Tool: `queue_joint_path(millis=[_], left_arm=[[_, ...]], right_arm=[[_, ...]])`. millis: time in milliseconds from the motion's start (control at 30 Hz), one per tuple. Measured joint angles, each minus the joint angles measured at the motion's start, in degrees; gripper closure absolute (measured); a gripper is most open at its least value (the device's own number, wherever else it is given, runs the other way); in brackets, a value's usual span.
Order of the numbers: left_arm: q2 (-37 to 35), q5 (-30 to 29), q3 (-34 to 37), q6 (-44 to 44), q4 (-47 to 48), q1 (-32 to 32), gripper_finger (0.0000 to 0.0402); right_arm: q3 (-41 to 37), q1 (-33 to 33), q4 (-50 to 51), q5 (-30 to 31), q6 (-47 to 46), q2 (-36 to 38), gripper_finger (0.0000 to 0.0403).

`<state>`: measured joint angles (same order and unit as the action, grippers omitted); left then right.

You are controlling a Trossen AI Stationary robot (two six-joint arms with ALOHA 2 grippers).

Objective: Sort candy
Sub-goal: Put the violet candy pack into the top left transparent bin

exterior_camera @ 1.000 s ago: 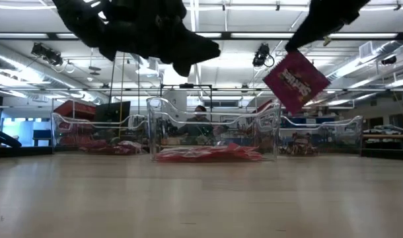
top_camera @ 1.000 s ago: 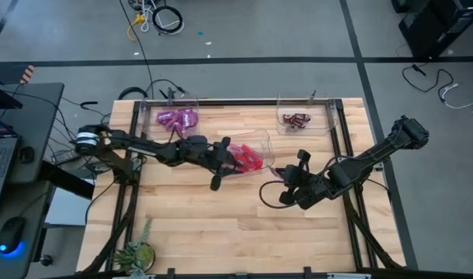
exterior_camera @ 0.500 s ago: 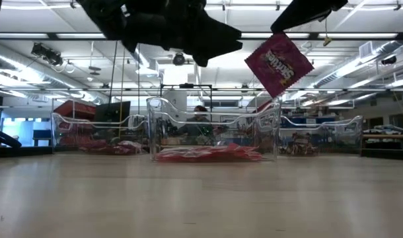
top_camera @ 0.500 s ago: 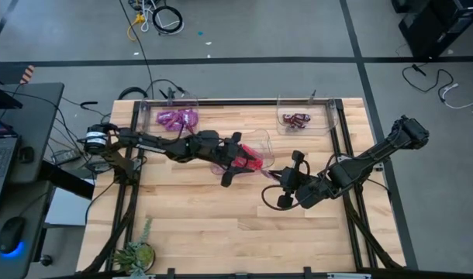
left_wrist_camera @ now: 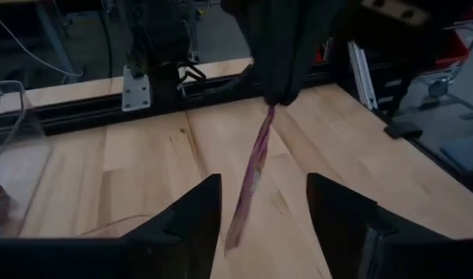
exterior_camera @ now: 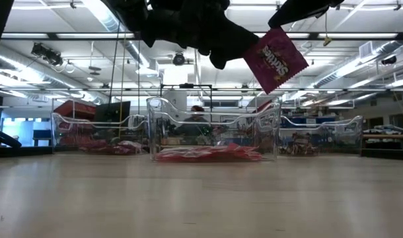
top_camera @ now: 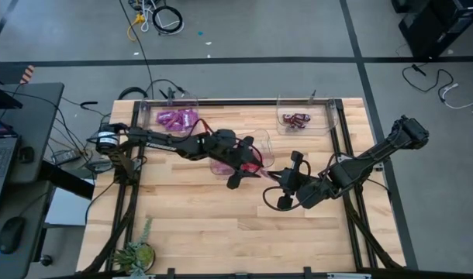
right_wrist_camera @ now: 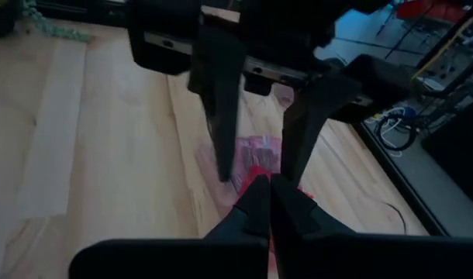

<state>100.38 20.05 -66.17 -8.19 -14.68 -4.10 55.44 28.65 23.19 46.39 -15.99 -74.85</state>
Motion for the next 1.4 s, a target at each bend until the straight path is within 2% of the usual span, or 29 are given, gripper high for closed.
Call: queue_joint_path(millis=[133, 300, 467, 600, 733, 900, 1133, 1267, 1400], left_arm=[[0.0, -0.2, 0.0, -2.1, 0.7, 0.0, 0.0263], [0.0, 1.7, 0.0, -3.6, 0.8, 0.1, 0.0382], [-0.3, -1.3, 0.0, -3.6, 1.9, -0.1, 0.0398], [-3.0, -7.0, 0.1, -4.0, 7.2, -0.8, 0.04], [-8.5, -16.5, 0.1, -5.1, 14.4, -1.9, 0.04], [-17.0, -32.9, 0.1, -4.0, 27.2, -4.3, 0.0401], [-26.4, -57.7, 2.9, 2.8, 47.4, -10.0, 0.0401], [-29.3, -66.4, 6.0, 9.6, 57.2, -15.2, 0.0401], [-29.6, -68.3, 9.9, 13.2, 61.3, -22.1, 0.0401]], right_arm=[[0.0, 0.2, -0.9, 0.0, 1.2, 0.0, 0.0403], [0.0, 0.2, -1.2, 0.0, 1.6, 0.0, 0.0403], [0.0, 0.2, -2.7, 0.3, 1.2, 0.0, 0.0402], [0.0, 0.2, -2.6, 5.1, 1.6, 0.0, 0.0375], [0.0, -0.3, -2.7, 10.2, 3.2, 0.3, 0.0325], [0.0, -1.1, -2.6, 11.1, 3.7, 0.5, 0.0273], [0.0, -2.6, -2.5, 11.0, 3.7, 0.5, 0.0246], [0.0, -3.8, -2.5, 9.7, 4.0, 0.5, 0.0245], [0.0, -5.0, -2.6, 9.0, 4.1, 0.5, 0.0245]])
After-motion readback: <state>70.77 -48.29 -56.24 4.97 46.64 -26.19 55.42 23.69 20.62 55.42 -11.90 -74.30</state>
